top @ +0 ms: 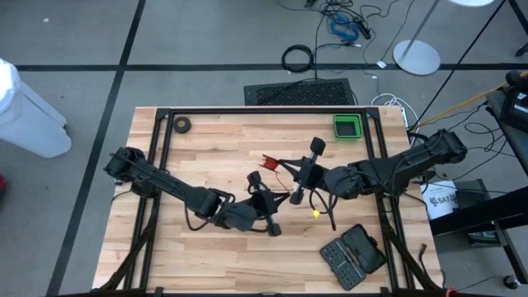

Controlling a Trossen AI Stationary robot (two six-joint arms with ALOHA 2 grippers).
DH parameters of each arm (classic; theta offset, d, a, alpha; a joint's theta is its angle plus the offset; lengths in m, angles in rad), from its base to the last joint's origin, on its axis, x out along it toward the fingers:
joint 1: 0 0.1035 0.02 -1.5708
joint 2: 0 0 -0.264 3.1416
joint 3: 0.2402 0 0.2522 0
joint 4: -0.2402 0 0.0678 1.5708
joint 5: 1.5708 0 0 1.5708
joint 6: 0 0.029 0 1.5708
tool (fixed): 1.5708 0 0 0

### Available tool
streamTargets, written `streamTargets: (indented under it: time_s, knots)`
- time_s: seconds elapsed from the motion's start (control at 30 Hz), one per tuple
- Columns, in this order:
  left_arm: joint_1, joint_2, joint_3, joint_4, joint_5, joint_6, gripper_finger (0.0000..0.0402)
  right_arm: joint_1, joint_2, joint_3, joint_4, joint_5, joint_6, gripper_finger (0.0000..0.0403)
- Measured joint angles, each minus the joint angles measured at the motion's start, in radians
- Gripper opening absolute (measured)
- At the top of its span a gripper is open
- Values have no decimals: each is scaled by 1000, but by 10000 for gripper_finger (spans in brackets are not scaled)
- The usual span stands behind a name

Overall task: Coil cords
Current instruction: Coil the red wire into the spool

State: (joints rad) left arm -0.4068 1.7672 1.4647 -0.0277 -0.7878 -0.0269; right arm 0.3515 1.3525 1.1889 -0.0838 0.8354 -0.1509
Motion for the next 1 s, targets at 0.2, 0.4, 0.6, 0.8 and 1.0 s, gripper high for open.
streamTargets:
  time_s: [0.2,0.4,0.6,0.8,1.0]
  knots:
    - [33,0,0,-15,60,-21,1,12,0,27,-1,-43,12,0]
    - [56,0,0,-1,152,-25,1,22,0,34,-3,-36,29,0]
    - [47,1,-1,48,234,-23,1,22,0,35,-37,-47,28,0]
    - [24,2,23,52,242,-11,1,21,0,35,-77,-59,27,0]
    - [32,3,77,-50,242,-11,1,20,-2,35,-77,-69,28,0]
